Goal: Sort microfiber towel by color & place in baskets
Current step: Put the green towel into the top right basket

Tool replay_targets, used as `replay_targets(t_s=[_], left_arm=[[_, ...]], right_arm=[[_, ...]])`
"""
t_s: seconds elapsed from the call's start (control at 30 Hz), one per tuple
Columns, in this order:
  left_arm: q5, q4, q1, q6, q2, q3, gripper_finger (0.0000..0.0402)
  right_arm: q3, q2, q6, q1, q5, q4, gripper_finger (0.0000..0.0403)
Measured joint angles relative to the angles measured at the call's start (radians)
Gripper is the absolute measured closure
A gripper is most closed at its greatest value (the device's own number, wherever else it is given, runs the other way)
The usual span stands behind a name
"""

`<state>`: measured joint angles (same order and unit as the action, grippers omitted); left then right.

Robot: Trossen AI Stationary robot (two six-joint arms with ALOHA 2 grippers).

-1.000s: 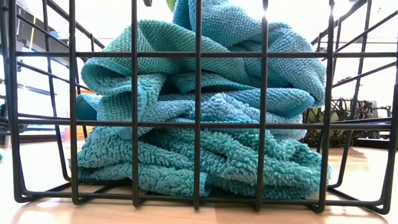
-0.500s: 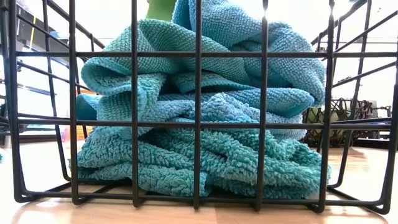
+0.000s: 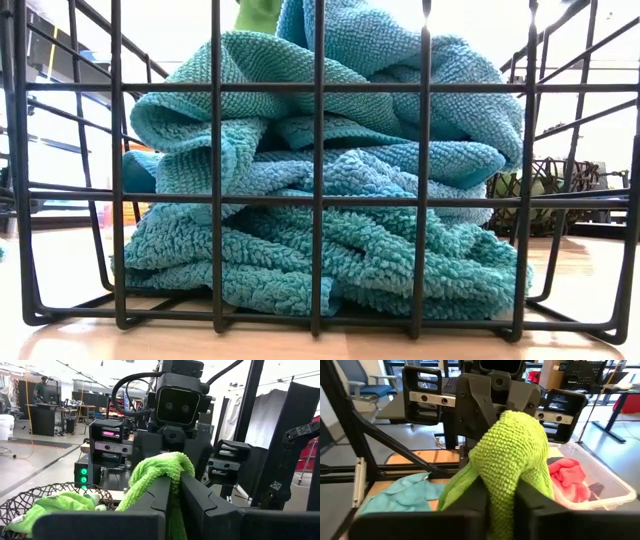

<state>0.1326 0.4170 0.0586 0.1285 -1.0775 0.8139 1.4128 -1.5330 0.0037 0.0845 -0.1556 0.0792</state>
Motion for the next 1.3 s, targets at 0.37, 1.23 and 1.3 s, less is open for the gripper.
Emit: replay_targets(t_s=[0.37, 1.23, 1.3], left_arm=[[0.001, -0.025, 0.000, 0.006, 0.011, 0.000, 0.0308], [-0.177, -0.398, 0.001, -0.036, 0.313, 0.000, 0.0247], [-0.190, -0.399, 0.001, -0.036, 0.313, 0.000, 0.0247]], right_arm=[[0.000, 0.001, -0.006, -0.016, 0.064, 0.002, 0.0395], [-0.365, 0.677, 0.184, 0.075, -0.136, 0.470, 0.0402], [-0.412, 0.757, 0.202, 0.099, -0.166, 0.447, 0.0402]])
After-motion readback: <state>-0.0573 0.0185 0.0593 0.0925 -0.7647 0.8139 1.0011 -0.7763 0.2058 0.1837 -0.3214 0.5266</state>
